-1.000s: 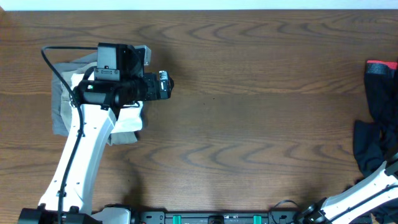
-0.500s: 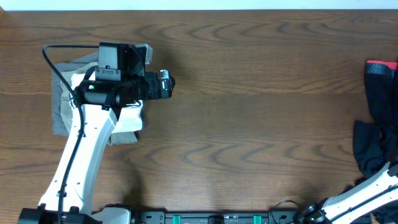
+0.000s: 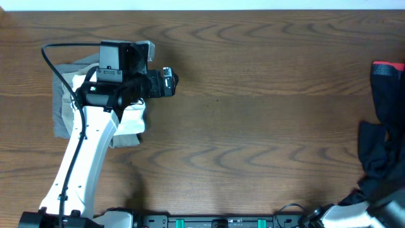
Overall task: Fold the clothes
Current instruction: 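Drag the black shirt with the right gripper to the table center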
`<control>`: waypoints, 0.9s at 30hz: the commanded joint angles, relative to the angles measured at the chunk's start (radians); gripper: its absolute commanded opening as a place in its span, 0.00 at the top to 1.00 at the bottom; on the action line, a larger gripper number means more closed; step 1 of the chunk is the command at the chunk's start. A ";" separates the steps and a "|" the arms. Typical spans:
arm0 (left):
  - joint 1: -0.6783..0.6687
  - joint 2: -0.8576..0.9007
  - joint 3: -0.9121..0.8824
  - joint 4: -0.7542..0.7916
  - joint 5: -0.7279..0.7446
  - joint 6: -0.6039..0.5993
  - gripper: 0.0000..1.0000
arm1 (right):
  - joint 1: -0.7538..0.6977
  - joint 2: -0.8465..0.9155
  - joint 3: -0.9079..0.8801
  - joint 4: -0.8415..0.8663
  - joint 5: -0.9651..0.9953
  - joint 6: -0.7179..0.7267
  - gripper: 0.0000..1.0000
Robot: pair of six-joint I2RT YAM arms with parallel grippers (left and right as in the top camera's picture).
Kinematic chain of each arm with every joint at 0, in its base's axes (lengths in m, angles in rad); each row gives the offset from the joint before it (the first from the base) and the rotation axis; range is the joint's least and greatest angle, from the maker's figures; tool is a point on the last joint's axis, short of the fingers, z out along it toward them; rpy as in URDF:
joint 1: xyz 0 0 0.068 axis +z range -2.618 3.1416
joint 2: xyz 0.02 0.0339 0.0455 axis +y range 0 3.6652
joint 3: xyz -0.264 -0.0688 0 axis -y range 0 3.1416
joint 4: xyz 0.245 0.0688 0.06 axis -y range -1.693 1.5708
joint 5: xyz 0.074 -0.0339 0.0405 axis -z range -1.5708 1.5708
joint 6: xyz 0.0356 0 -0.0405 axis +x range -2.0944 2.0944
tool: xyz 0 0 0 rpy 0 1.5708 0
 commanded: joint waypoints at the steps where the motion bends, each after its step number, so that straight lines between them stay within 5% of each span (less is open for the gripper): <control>1: -0.001 0.005 0.024 0.015 -0.012 0.003 0.02 | 0.099 -0.069 0.011 -0.014 -0.218 0.042 0.99; 12: 0.004 -0.119 0.037 0.000 -0.222 0.003 0.02 | 0.631 -0.117 0.011 0.047 -0.354 0.001 0.99; 19: 0.003 -0.184 0.037 -0.040 -0.264 0.003 0.02 | 0.983 -0.067 0.010 -0.005 -0.164 -0.111 0.99; 20: 0.003 -0.185 0.037 -0.048 -0.264 0.003 0.02 | 1.018 -0.052 0.010 -0.017 -0.132 -0.117 0.96; 23: 0.003 -0.183 0.037 -0.075 -0.264 0.003 0.02 | 1.086 -0.010 0.010 -0.042 -0.095 -0.154 0.60; 27: 0.003 -0.183 0.037 -0.090 -0.264 0.007 0.02 | 1.085 0.009 0.010 -0.087 -0.035 -0.181 0.44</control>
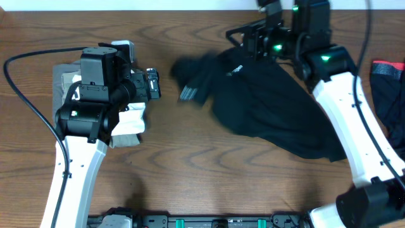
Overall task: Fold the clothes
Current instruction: 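Drag the black shirt with the right gripper to the table center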
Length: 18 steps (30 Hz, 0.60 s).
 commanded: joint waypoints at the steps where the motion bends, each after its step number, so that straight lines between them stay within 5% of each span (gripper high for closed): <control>1: 0.002 0.002 0.019 -0.008 -0.016 0.007 0.02 | -0.022 0.008 0.006 -0.033 0.127 -0.045 0.43; 5: 0.002 0.004 0.019 -0.022 -0.016 0.009 0.02 | -0.111 0.008 0.006 -0.127 0.237 -0.035 0.33; 10: 0.002 0.022 0.018 -0.036 -0.015 0.015 0.02 | -0.273 0.032 0.005 -0.293 0.369 0.023 0.34; 14: -0.002 0.044 0.017 -0.042 -0.005 0.025 0.02 | -0.395 0.115 0.003 -0.425 0.406 0.023 0.24; 18: -0.009 0.063 0.017 -0.042 -0.004 0.025 0.02 | -0.473 0.236 0.000 -0.524 0.442 0.023 0.24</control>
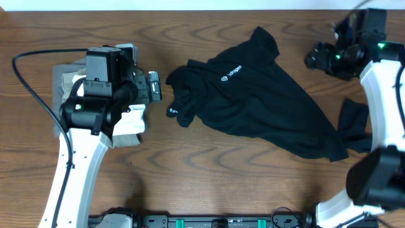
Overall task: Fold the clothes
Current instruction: 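Drag the black shirt with the right gripper to the table center, then release the black shirt and retract the right gripper to the right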
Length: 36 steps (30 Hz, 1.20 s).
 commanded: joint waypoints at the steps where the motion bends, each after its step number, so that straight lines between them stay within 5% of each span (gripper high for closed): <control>1: -0.006 0.020 0.017 -0.003 -0.005 0.019 0.02 | -0.051 0.120 -0.002 -0.056 0.048 0.010 0.24; 10: -0.006 0.029 0.017 -0.002 -0.005 0.019 0.02 | -0.083 0.341 -0.003 -0.099 0.052 0.001 0.25; 17: -0.006 0.029 0.017 -0.001 -0.005 0.019 0.02 | -0.065 0.363 -0.060 -0.062 0.050 -0.014 0.83; 20: -0.006 0.029 0.017 0.005 -0.005 0.019 0.02 | -0.060 0.352 -0.055 -0.042 0.050 -0.044 0.98; 26: -0.006 0.029 0.017 0.023 -0.005 0.018 0.02 | -0.100 0.264 0.076 0.028 0.019 -0.051 0.99; 34: -0.006 0.029 0.017 0.027 -0.005 0.018 0.02 | -0.170 0.209 0.175 0.330 0.013 -0.039 0.99; 35: -0.006 0.029 0.017 0.027 -0.005 0.018 0.02 | -0.176 0.214 0.175 0.341 0.013 -0.029 0.96; 36: -0.006 0.029 0.016 0.027 -0.005 0.018 0.02 | -0.184 0.220 0.175 0.342 0.013 -0.016 0.71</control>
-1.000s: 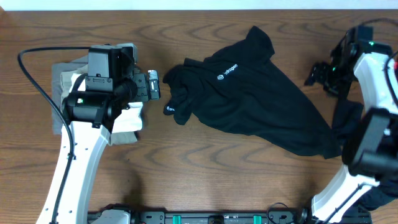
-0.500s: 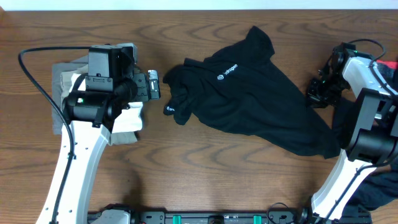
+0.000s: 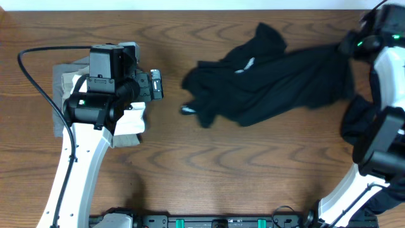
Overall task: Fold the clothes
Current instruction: 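Release the black shirt and retract the right gripper to the right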
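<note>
A black shirt (image 3: 272,82) lies crumpled across the middle of the table, with a small white logo showing near its upper left. Its right end is drawn up to my right gripper (image 3: 352,46), which sits at the far right edge and appears shut on that cloth. My left gripper (image 3: 156,85) points right, a short way left of the shirt's left edge. It stands open and touches nothing.
A stack of folded grey and white clothes (image 3: 130,120) lies under my left arm at the left. A pile of dark clothes (image 3: 361,123) sits at the right edge, partly behind my right arm. Bare wood shows in front of the shirt.
My right gripper was apart from the shirt at the upper right; now it is at the shirt's right end. The shirt's lower right part has shifted up and rightward. The left arm has barely moved.
At first the table's middle was bare and my right arm was low by the dark pile. Then my right gripper held a black shirt over the centre. Then the shirt lay spread there, released. Now its right end is drawn toward my right gripper.
</note>
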`<control>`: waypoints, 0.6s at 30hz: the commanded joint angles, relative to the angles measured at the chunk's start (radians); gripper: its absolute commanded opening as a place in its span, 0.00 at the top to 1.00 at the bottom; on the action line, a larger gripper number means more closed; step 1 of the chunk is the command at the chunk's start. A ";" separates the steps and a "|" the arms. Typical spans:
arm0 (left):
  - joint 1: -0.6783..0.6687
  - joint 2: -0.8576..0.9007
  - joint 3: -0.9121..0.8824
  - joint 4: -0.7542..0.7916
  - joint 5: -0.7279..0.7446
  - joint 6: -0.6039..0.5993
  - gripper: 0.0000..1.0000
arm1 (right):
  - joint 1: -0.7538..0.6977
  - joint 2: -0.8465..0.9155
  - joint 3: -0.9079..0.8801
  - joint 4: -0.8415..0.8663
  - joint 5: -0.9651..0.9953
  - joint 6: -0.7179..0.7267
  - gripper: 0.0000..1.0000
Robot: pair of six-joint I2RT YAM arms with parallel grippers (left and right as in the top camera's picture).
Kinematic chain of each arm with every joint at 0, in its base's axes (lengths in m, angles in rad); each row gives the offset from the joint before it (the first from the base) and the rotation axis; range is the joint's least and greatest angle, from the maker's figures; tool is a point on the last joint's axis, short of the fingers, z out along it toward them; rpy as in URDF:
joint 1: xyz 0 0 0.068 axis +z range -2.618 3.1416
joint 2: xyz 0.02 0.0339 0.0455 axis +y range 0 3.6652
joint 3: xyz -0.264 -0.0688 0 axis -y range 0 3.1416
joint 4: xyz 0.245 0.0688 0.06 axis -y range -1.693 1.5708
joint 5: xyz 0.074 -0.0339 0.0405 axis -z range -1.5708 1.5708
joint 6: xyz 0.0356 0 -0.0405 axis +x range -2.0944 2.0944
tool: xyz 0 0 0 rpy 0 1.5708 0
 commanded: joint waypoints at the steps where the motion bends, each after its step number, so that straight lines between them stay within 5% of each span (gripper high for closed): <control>1: -0.004 0.005 0.016 0.003 -0.005 0.017 0.02 | -0.034 0.011 0.003 -0.010 0.006 0.011 0.50; 4: -0.004 0.005 0.016 0.002 -0.005 0.017 0.02 | -0.060 0.013 0.003 -0.096 0.027 0.008 0.47; 7: -0.004 0.005 0.016 -0.001 -0.005 0.017 0.02 | -0.100 0.013 0.003 -0.185 0.111 0.068 0.61; 11: -0.004 0.005 0.016 0.000 -0.005 0.017 0.02 | -0.172 0.014 -0.007 -0.332 0.218 0.191 0.97; 18: -0.004 0.023 0.016 0.007 -0.005 0.017 0.02 | -0.231 0.016 -0.198 -0.397 0.131 0.222 0.99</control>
